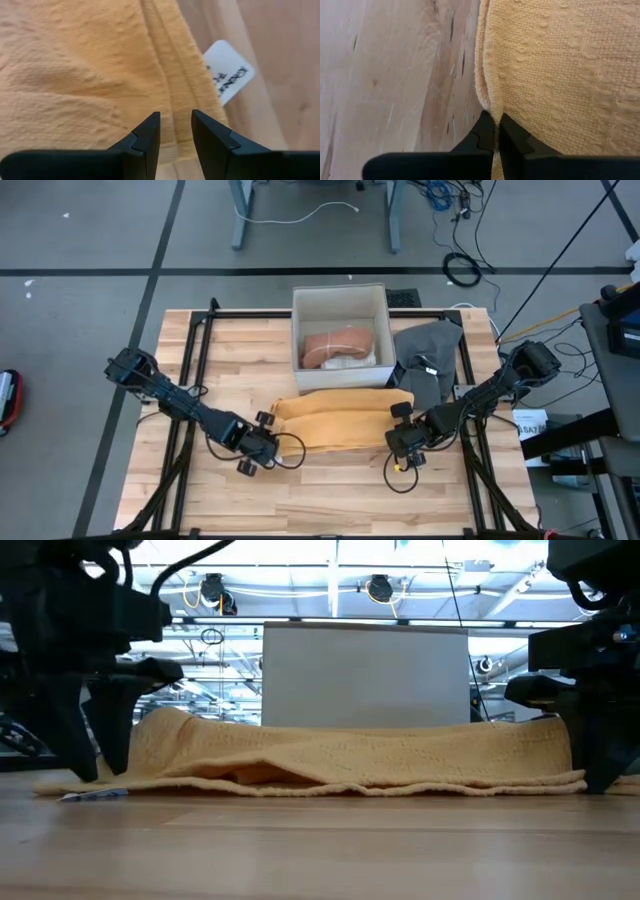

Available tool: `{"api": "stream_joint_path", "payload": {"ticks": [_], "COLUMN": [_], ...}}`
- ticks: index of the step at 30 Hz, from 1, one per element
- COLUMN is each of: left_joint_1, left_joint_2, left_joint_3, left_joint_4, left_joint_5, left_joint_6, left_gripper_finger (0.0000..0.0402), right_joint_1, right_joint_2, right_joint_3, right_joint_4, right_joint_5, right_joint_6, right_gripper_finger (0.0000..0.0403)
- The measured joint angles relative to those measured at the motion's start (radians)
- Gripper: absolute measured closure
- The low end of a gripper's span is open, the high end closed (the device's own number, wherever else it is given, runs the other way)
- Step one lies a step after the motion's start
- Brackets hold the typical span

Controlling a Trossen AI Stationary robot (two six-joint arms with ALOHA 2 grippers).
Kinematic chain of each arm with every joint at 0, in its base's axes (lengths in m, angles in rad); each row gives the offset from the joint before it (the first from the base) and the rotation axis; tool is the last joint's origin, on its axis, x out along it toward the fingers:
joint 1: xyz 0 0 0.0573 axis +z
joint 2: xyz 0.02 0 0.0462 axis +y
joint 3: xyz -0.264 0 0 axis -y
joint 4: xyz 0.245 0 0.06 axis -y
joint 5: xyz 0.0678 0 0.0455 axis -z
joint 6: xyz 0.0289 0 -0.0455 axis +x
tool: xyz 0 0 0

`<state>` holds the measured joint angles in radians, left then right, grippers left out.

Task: Fold towel
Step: Fold the orange towel

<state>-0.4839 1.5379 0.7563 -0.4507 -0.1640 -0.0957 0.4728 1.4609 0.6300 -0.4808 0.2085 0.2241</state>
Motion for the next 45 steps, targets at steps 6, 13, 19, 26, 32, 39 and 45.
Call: {"api": "stream_joint_path", "payload": {"ticks": [6, 13, 19, 26, 32, 39, 45], "left_joint_1": [0.007, 0.051, 0.071, 0.072, 0.085, 0.103, 0.12], "left_joint_2": [0.009, 0.044, 0.045, 0.043, 0.04, 0.039, 0.037], "left_joint_3": [0.0, 0.003, 0.003, 0.007, 0.035, 0.038, 0.039], "left_joint_4": [-0.009, -0.014, -0.018, -0.055, -0.12, -0.121, -0.119], "left_joint_5": [-0.018, -0.058, -0.057, -0.057, -0.053, -0.01, 0.052], "left_joint_6": [0.0, -0.004, -0.001, 0.025, 0.026, 0.042, 0.041], "left_gripper_finger": [0.0284, 0.0284, 0.0299, 0.0344, 0.0354, 0.0355, 0.0355], "right_joint_1": [0.0, 0.0, 0.0, 0.0, 0.0, 0.0, 0.0], "right_joint_2": [0.0, 0.0, 0.001, 0.001, 0.001, 0.001, 0.001], "right_joint_3": [0.0, 0.0, 0.0, 0.0, 0.0, 0.0, 0.0], "right_joint_4": [0.005, 0.01, 0.014, 0.015, 0.015, 0.016, 0.016], "right_joint_5": [0.0, 0.0, 0.002, 0.001, 0.001, 0.0, 0.0], "right_joint_6": [0.0, 0.0, 0.003, 0.001, 0.001, 0.001, 0.001], "right_gripper_finger": [0.0401, 0.0401, 0.0401, 0.0401, 0.0401, 0.0401, 0.0401]}}
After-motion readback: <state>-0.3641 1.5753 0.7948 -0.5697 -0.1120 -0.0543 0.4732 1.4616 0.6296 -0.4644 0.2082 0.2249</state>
